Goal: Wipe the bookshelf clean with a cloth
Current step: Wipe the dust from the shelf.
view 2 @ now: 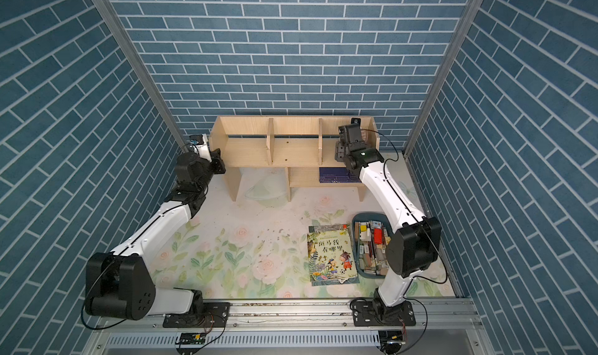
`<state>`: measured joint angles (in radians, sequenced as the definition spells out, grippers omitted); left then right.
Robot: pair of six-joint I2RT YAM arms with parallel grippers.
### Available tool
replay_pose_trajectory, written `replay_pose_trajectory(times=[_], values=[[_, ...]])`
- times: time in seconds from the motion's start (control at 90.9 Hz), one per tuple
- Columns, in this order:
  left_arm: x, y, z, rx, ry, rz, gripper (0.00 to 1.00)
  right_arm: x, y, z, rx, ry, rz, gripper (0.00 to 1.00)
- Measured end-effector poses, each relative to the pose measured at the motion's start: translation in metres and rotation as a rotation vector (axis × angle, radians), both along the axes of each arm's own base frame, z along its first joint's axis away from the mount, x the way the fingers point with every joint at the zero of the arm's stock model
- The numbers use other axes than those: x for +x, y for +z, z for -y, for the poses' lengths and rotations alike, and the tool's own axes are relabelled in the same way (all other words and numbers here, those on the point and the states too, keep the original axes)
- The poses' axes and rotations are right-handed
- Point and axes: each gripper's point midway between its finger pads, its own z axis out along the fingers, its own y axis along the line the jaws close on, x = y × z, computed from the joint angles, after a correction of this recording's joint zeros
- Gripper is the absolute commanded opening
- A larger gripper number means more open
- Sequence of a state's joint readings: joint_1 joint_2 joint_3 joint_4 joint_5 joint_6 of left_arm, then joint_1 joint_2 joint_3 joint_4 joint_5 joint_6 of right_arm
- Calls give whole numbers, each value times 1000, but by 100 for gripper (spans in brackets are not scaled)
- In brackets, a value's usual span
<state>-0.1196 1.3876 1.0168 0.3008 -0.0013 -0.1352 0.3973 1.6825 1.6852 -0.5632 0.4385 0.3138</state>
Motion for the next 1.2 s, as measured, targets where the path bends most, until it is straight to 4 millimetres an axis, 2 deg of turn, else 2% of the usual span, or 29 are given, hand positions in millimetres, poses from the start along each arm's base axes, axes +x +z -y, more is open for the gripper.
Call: replay_pose_trajectory(times=[0.055,0.143,0.198,0.319,0.396,0.462,0.594,0.682,0.803,0.902,1.001,1.1,1.199], values=[[0,0,0,0,0,0,0,-6,-2,5,-3,-4,-3,67],[0,0,0,0,0,0,0,-10,-9,11,23,-7,-13,36],[0,0,0,0,0,0,0,-7,-15,15,55,-4,-21,22],[0,0,0,0,0,0,0,1,-11,9,152,45,-2,0],[0,0,0,0,0,0,0,7,-1,-1,202,79,14,0],[0,0,0,0,0,0,0,18,19,-14,232,119,51,0],[0,0,0,1,0,0,0,39,81,-44,291,197,178,0],[0,0,0,0,0,0,0,45,122,-66,327,253,260,0],[0,0,0,1,0,0,0,54,160,-93,365,316,339,0],[0,0,0,1,-1,0,0,63,159,-106,371,335,339,0],[0,0,0,1,-1,-1,0,72,135,-100,335,286,282,0],[0,0,0,2,-1,-2,0,79,111,-71,276,184,219,0],[0,0,0,2,-1,-4,0,82,99,-22,222,58,193,0]])
